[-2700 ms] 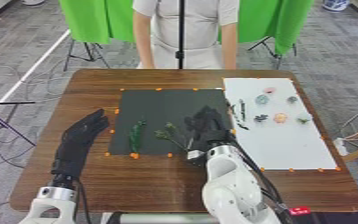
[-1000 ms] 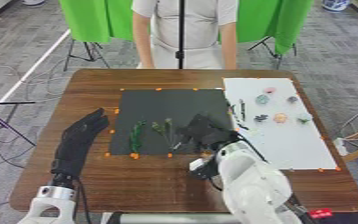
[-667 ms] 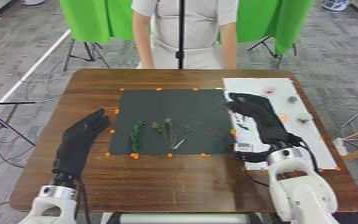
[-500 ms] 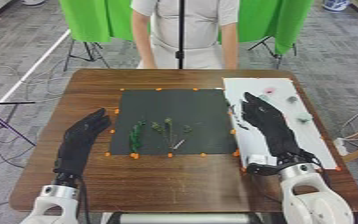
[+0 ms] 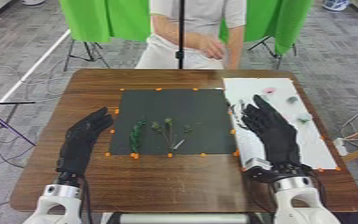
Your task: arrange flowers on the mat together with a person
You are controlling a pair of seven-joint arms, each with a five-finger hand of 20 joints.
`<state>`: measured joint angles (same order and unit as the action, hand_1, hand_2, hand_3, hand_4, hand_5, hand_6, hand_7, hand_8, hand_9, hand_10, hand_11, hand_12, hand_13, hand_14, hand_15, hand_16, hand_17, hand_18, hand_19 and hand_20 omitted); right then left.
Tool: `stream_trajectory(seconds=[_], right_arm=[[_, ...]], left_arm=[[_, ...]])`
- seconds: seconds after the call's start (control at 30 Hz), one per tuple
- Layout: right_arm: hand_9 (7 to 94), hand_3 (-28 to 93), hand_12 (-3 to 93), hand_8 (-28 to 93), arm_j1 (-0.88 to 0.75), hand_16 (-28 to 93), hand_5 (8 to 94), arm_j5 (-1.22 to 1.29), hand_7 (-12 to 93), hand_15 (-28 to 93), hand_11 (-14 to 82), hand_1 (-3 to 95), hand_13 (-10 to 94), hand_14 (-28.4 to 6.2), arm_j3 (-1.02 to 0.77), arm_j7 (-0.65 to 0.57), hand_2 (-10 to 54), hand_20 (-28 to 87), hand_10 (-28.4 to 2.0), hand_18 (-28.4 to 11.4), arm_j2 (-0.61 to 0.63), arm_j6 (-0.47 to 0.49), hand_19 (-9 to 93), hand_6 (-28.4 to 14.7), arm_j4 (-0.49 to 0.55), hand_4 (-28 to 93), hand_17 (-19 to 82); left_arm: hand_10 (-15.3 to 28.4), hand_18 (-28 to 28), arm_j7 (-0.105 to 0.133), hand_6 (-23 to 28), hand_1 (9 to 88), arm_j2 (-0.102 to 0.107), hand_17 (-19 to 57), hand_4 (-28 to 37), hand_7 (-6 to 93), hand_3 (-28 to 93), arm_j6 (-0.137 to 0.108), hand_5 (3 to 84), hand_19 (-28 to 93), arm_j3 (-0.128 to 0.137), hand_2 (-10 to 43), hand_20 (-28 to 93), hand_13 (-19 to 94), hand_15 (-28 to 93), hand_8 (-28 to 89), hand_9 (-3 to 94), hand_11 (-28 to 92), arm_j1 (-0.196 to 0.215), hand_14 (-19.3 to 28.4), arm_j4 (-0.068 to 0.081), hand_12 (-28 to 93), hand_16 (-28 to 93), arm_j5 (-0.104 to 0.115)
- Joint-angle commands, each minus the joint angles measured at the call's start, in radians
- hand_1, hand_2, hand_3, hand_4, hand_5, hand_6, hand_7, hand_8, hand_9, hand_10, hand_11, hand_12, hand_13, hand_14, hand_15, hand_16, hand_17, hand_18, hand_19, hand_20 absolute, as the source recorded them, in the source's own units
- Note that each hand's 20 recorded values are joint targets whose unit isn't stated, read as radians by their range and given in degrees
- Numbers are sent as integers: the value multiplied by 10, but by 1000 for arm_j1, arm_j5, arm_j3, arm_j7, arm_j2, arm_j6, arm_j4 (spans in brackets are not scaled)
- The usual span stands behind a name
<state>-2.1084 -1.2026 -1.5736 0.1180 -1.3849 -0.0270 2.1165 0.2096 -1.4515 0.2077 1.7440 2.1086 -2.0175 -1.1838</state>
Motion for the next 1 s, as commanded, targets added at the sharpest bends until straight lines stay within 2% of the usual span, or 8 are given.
stream_trajectory(seconds=[0.03,0.1,0.23,0.37,0.47,0.57,0.67,1.0], right_arm=[[386,771,103,-85,-39,157,365,-8,92,71,37,90,281,-120,14,-38,94,253,-152,-136,-3,-68,86,-17,29,-185,142],[394,771,104,-87,-48,156,373,16,94,74,39,91,287,-123,13,-50,96,253,-153,-137,-8,-79,89,-20,33,-183,144],[406,775,106,-88,-39,155,383,-4,96,80,42,88,298,-126,-3,-28,95,253,-154,-141,-2,-41,96,-20,34,-181,146],[419,775,108,-88,-33,154,396,3,97,88,45,88,310,-127,2,-44,94,253,-151,-142,-4,-54,102,-22,35,-181,147],[438,773,111,-87,-30,154,412,-13,103,96,50,89,324,-130,-3,-55,95,254,-155,-145,-2,-39,107,-23,34,-181,150],[446,771,111,-88,-38,153,428,-5,105,99,51,90,332,-131,3,-66,98,255,-157,-145,-6,-49,109,-25,38,-181,154],[451,771,112,-89,-39,152,438,-17,109,100,51,90,335,-131,1,-69,99,255,-157,-145,-6,-39,110,-26,37,-181,155],[468,771,114,-92,-39,149,456,-12,119,110,54,92,348,-136,6,-85,106,255,-158,-146,-4,-56,117,-26,40,-181,157]], left_arm=[[128,113,-10,39,243,-15,43,-176,95,664,-11,456,11,-4,-61,172,336,102,-42,427,119,22,165,-1,176,64,-7],[128,113,-20,39,242,-11,42,-176,95,663,4,456,11,1,-60,172,336,103,-41,427,119,24,166,0,176,64,-8],[128,115,0,39,243,-26,41,-176,95,662,-16,456,11,-11,-60,172,335,104,-41,426,119,17,166,0,176,63,-5],[128,115,-26,38,243,-9,40,-176,96,663,12,456,11,-1,-60,172,336,105,-41,427,120,22,165,-2,175,63,-19],[128,116,-8,38,244,-24,39,-176,96,662,-12,455,10,-9,-60,171,335,105,-41,427,120,19,166,-2,176,63,-10],[128,117,-17,38,243,-17,39,-175,96,664,2,456,10,-2,-60,171,335,106,-42,427,121,20,166,-2,175,63,-15],[128,117,-12,38,243,-22,38,-176,96,664,-6,456,10,-3,-61,171,334,107,-42,428,121,25,167,-4,175,63,-8],[128,118,-19,38,243,-20,38,-175,97,663,1,456,10,1,-60,172,332,111,-42,427,123,25,167,-4,175,64,-11]])
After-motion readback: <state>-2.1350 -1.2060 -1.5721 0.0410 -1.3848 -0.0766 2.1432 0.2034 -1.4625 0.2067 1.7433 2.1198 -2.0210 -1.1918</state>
